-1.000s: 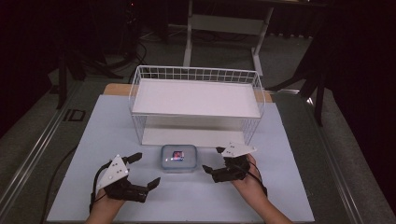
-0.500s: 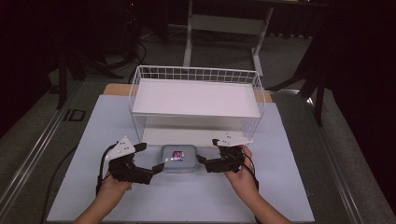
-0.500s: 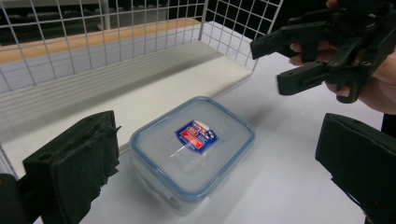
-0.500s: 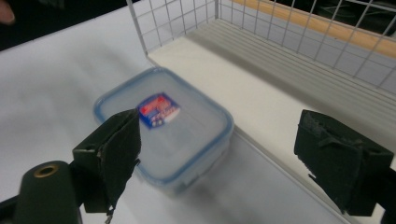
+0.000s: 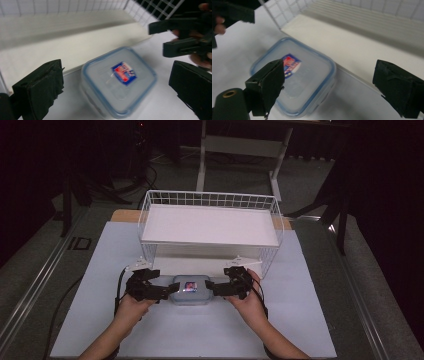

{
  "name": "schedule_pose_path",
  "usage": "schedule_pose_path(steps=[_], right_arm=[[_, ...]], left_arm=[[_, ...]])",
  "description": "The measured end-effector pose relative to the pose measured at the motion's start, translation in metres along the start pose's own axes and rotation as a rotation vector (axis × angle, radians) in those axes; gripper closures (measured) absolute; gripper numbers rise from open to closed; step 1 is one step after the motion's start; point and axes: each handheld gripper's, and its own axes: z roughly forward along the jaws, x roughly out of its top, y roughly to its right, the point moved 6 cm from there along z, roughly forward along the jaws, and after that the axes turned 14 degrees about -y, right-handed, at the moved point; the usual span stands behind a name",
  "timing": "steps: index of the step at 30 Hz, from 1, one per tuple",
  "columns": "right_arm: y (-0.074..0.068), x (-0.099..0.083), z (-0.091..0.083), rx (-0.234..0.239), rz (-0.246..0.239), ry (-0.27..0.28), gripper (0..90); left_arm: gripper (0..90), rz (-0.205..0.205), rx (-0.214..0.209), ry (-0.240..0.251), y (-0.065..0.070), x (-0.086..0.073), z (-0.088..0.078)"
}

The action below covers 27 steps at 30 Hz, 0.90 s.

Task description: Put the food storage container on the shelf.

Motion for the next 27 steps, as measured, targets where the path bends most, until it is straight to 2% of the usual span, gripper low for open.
schedule_pose_path(steps=[1,3,6,9,10,11,12,15,17,18,21,26,27], right_arm=[[0.0,0.0,0.002,0.008,0.014,-0.009,10.6],[0.002,-0.001,0.006,0.015,0.052,-0.016,10.6],[0.004,-0.002,0.013,0.054,0.124,-0.045,10.7],[0.006,-0.006,0.019,0.096,0.198,-0.08,13.6],[0.006,-0.006,0.019,0.096,0.198,-0.08,13.6],[0.005,-0.008,0.02,0.114,0.218,-0.091,13.7],[0.004,-0.014,0.023,0.139,0.242,-0.118,14.8],[0.004,-0.021,0.028,0.166,0.275,-0.152,16.5],[0.004,-0.024,0.03,0.186,0.297,-0.169,19.2],[0.005,-0.024,0.031,0.193,0.306,-0.171,19.4],[0.005,-0.026,0.034,0.22,0.324,-0.187,22.3],[0.004,-0.026,0.037,0.256,0.352,-0.193,26.2],[0.004,-0.025,0.037,0.262,0.36,-0.195,27.0]], left_arm=[[0.4,-0.006,0.014,-0.009,-0.001,0.0,0.003],[0.4,-0.034,0.003,-0.027,-0.004,-0.001,0.009],[0.5,-0.078,-0.006,-0.06,-0.008,-0.001,0.018],[0.5,-0.125,-0.046,-0.094,-0.008,-0.005,0.024],[1.9,-0.125,-0.046,-0.094,-0.008,-0.005,0.024],[1.9,-0.169,-0.079,-0.118,-0.008,-0.01,0.027],[5.5,-0.186,-0.081,-0.13,-0.01,-0.012,0.029],[7.1,-0.23,-0.094,-0.152,-0.014,-0.017,0.034],[12.2,-0.262,-0.116,-0.151,-0.016,-0.019,0.036],[14.3,-0.267,-0.141,-0.151,-0.017,-0.02,0.036],[16.8,-0.285,-0.173,-0.168,-0.017,-0.022,0.039],[26.2,-0.3,-0.191,-0.202,-0.015,-0.024,0.042],[28.8,-0.307,-0.184,-0.202,-0.015,-0.024,0.043]])
